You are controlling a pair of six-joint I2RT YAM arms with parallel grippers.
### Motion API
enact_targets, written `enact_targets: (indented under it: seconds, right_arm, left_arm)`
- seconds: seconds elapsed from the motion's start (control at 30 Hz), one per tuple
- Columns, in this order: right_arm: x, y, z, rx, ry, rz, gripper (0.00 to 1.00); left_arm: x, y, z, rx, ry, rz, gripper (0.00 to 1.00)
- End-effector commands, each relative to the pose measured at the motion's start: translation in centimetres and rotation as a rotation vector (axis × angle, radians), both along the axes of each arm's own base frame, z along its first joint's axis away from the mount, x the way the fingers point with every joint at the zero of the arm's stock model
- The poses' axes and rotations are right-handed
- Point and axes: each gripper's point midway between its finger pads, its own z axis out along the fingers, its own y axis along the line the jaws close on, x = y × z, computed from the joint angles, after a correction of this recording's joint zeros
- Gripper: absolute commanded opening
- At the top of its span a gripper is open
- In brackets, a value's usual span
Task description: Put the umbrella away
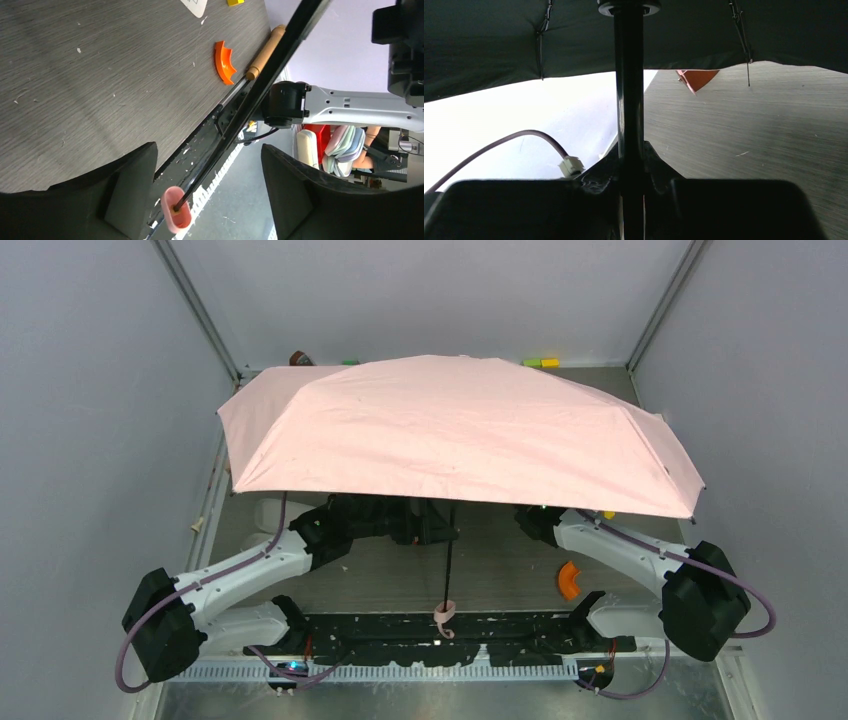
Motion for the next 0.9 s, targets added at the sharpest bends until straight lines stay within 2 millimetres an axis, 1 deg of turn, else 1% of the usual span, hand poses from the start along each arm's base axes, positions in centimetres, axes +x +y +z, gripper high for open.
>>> enact_targets:
  seconds: [0.0, 0.03, 0.07, 0.1, 0.13, 0.17, 0.2, 0.23, 0.3, 0.43, 0.5, 0.63, 0.67, 0.7, 0.73, 0.77, 0.87]
  right_arm:
    - [0.0, 0.8, 6.1, 0.130, -0.150, -0.038, 0.05]
    - [-0.1, 1.1, 6.0, 0.121, -0.150, -0.035, 0.05]
    - [-0.2, 1.2, 6.0, 0.118, -0.149, -0.037, 0.06]
    - [-0.2, 1.2, 5.9, 0.114, -0.145, -0.037, 0.10]
    - [-0.3, 1.2, 5.7, 0.113, -0.143, -0.036, 0.16]
    - [-0.4, 1.1, 5.8, 0.112, -0.145, -0.035, 0.35]
    - [-0.6, 1.0, 5.6, 0.106, -0.144, -0.031, 0.45]
    - [-0.8, 0.7, 5.8, 0.102, -0.145, -0.036, 0.59]
    - [-0.8, -0.2, 5.4, 0.091, -0.131, -0.069, 0.68]
    - [-0.8, -1.6, 5.7, 0.111, -0.135, -0.106, 0.69]
    - [-0.5, -1.7, 5.8, 0.116, -0.130, -0.109, 0.68]
    - [0.1, -0.9, 6.1, 0.112, -0.137, -0.094, 0.65]
    - [0.4, -0.6, 5.9, 0.107, -0.137, -0.093, 0.64]
    - [0.5, -0.5, 6.4, 0.114, -0.145, -0.089, 0.63]
    - [0.9, -0.1, 6.1, 0.107, -0.139, -0.086, 0.62]
    - [1.1, 0.1, 6.4, 0.110, -0.142, -0.084, 0.62]
    - [1.9, 0.9, 6.5, 0.113, -0.139, -0.085, 0.62]
  left_arm:
    - [0.3, -1.3, 0.7, -0.080, -0.018, 0.008, 0.72]
    - [0.3, -1.4, 0.6, -0.079, -0.014, 0.010, 0.64]
    - [0.4, -1.3, 0.4, -0.077, -0.012, 0.015, 0.47]
    - [0.4, -1.3, 0.4, -0.076, -0.011, 0.016, 0.32]
    - [0.3, -1.2, 0.4, -0.074, -0.010, 0.019, 0.15]
    - [0.3, -1.2, 0.3, -0.070, -0.005, 0.021, 0.02]
    - [0.3, -1.0, 0.2, -0.065, -0.001, 0.025, 0.00]
    - [0.3, -1.0, 0.4, -0.066, -0.001, 0.028, 0.00]
    - [0.2, -0.8, 0.5, -0.067, -0.004, 0.033, 0.00]
    - [0.1, -0.6, 1.0, -0.072, -0.017, 0.043, 0.00]
    - [-0.1, -0.8, 1.1, -0.071, -0.020, 0.034, 0.00]
    - [-0.5, -1.3, 1.4, -0.061, -0.026, 0.004, 0.00]
    - [-0.7, -1.4, 1.3, -0.052, -0.025, -0.003, 0.00]
    - [-0.8, -1.4, 1.0, -0.038, -0.021, -0.010, 0.00]
    - [-0.9, -1.5, 1.0, -0.033, -0.022, -0.014, 0.00]
    - [-1.1, -1.6, 0.9, -0.030, -0.021, -0.018, 0.00]
    - [-1.3, -1.8, 0.8, -0.026, -0.019, -0.033, 0.00]
